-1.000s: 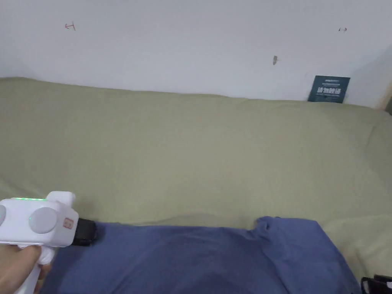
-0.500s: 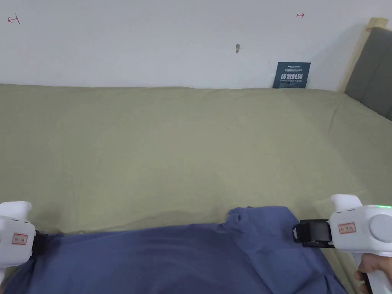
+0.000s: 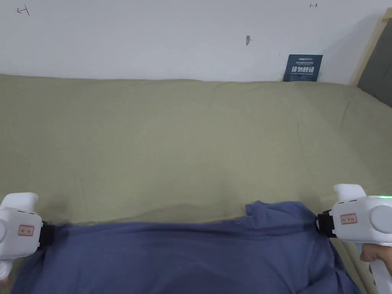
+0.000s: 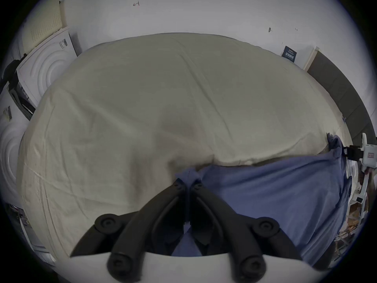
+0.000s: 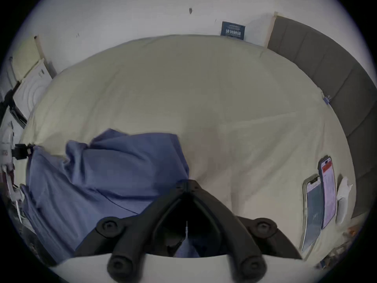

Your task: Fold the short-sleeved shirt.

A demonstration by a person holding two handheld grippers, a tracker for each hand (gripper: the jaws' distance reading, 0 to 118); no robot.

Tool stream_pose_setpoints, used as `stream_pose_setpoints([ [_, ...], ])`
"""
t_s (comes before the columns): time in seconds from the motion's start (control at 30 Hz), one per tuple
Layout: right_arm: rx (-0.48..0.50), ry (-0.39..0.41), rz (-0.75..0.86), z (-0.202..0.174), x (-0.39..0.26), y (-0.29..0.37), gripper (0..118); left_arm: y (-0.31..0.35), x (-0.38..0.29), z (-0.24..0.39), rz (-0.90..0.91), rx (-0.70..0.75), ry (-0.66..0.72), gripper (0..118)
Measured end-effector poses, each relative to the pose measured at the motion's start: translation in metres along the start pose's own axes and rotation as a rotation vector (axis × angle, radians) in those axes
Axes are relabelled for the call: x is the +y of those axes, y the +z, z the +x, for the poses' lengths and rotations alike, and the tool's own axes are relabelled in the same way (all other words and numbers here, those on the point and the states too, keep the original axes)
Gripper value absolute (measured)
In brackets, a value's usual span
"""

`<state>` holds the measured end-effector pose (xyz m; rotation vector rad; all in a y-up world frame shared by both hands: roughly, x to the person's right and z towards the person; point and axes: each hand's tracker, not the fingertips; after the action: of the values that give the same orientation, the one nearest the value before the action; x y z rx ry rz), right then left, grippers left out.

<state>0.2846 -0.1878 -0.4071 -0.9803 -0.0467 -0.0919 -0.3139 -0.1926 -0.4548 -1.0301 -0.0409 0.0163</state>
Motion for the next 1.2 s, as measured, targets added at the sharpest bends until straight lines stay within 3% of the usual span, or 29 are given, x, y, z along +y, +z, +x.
stream_pose_setpoints([
  [0.37,0.072,-0.041,0.138,0.009,-0.019,0.123,0,0.091,-0.022,-0.016,0.128,-0.068,0.021,5],
  [0.7,0.106,-0.024,0.211,0.005,-0.112,0.208,0,0.175,-0.104,-0.036,0.205,-0.107,-0.013,5],
  [0.93,0.120,-0.055,0.177,0.005,-0.192,0.224,0,0.184,-0.174,-0.045,0.203,-0.117,-0.048,5],
  [1.2,0.104,-0.066,0.075,0.009,-0.239,0.189,0,0.160,-0.215,-0.058,0.155,-0.121,-0.042,5],
])
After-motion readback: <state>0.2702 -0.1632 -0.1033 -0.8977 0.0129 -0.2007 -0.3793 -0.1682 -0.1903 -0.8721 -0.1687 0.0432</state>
